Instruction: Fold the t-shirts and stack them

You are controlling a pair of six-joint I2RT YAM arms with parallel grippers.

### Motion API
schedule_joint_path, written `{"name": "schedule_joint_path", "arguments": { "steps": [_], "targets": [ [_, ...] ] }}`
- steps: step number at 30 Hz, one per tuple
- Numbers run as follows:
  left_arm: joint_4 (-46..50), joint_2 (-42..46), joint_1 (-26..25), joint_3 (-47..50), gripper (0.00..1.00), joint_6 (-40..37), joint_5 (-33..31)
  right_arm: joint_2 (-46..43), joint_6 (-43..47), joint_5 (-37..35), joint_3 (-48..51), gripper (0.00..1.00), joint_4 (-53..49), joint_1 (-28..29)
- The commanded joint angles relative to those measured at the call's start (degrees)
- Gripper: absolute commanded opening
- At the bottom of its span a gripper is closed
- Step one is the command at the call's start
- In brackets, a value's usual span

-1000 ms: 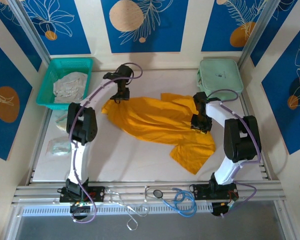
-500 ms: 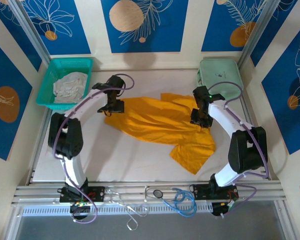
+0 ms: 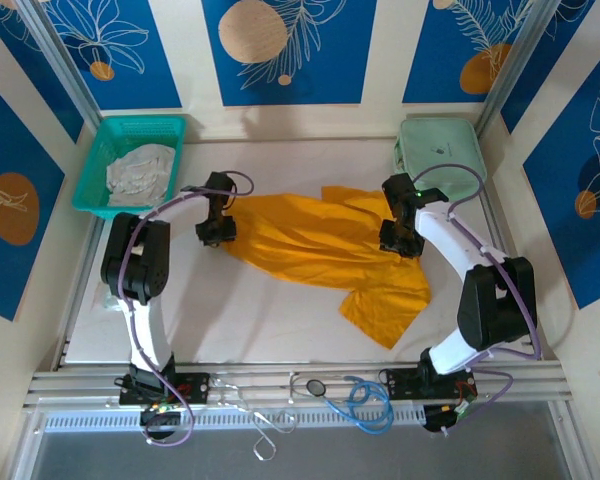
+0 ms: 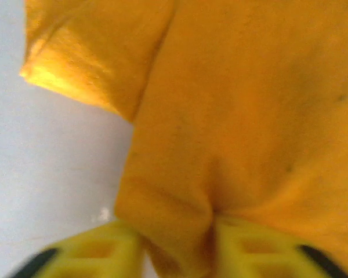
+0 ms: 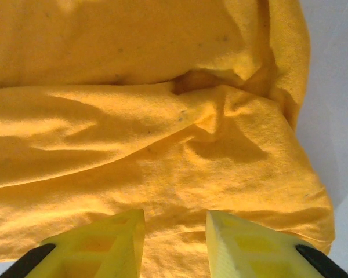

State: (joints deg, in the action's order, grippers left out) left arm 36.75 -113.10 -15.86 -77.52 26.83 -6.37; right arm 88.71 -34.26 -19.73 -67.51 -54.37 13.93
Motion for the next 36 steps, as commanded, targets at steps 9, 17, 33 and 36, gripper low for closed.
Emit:
{"name": "schedule_joint_path", "arguments": {
  "steps": [9, 17, 33, 36],
  "targets": [
    [19.7, 12.4, -1.5, -2.8, 0.0, -3.3, -1.9, -0.6, -0.8, 0.0, -1.3, 0.29, -1.2, 0.4],
    [31.8, 26.1, -3.6, 6.1, 0.05, -3.8, -6.2, -0.4, -0.2, 1.0, -0.2, 0.29, 0.0, 0.5],
    [26.3, 9.2, -4.4, -10.4, 0.89, -4.5, -5.5, 2.2, -0.5, 1.4, 0.3, 0.27, 1.3, 1.3],
    [24.2, 10.9, -4.4, -6.6, 0.89, -3.8, -5.5, 2.1, -0.4, 1.2, 0.7, 0.27, 1.4, 1.1]
  ]
}}
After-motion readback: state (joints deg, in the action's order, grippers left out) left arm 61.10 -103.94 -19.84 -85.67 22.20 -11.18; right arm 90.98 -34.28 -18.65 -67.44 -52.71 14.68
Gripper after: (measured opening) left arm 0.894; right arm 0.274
